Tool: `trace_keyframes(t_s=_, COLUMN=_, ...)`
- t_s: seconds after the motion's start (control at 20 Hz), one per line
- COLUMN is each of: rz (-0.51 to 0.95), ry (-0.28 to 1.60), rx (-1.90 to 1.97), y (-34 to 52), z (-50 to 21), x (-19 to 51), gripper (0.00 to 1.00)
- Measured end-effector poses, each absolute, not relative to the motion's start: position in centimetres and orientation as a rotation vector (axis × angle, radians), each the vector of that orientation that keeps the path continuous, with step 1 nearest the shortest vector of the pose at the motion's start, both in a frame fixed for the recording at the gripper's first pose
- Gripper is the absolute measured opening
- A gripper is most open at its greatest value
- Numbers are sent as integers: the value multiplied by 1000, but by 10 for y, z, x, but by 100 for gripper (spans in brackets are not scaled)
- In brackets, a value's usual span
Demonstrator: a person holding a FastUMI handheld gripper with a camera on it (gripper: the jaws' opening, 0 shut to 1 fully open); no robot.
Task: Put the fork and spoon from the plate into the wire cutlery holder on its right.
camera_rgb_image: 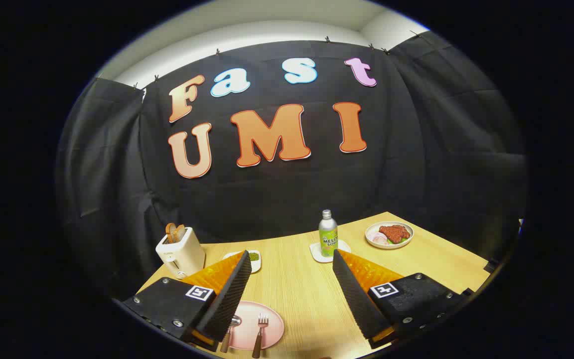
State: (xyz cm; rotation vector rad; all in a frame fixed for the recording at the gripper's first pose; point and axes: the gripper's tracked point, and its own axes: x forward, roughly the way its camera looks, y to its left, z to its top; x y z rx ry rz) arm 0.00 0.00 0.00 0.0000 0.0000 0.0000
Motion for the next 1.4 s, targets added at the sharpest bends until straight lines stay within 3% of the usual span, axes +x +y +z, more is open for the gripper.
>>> trace_keyframes(t_s=0.35, rz=-82, ry=-7, rx=-39, y=3, z=-3, x=-11, gripper=98)
trace_keyframes(t_s=1.4, rz=-6, ry=70, rx=-67, y=30, z=-23, x=-26, gripper=98)
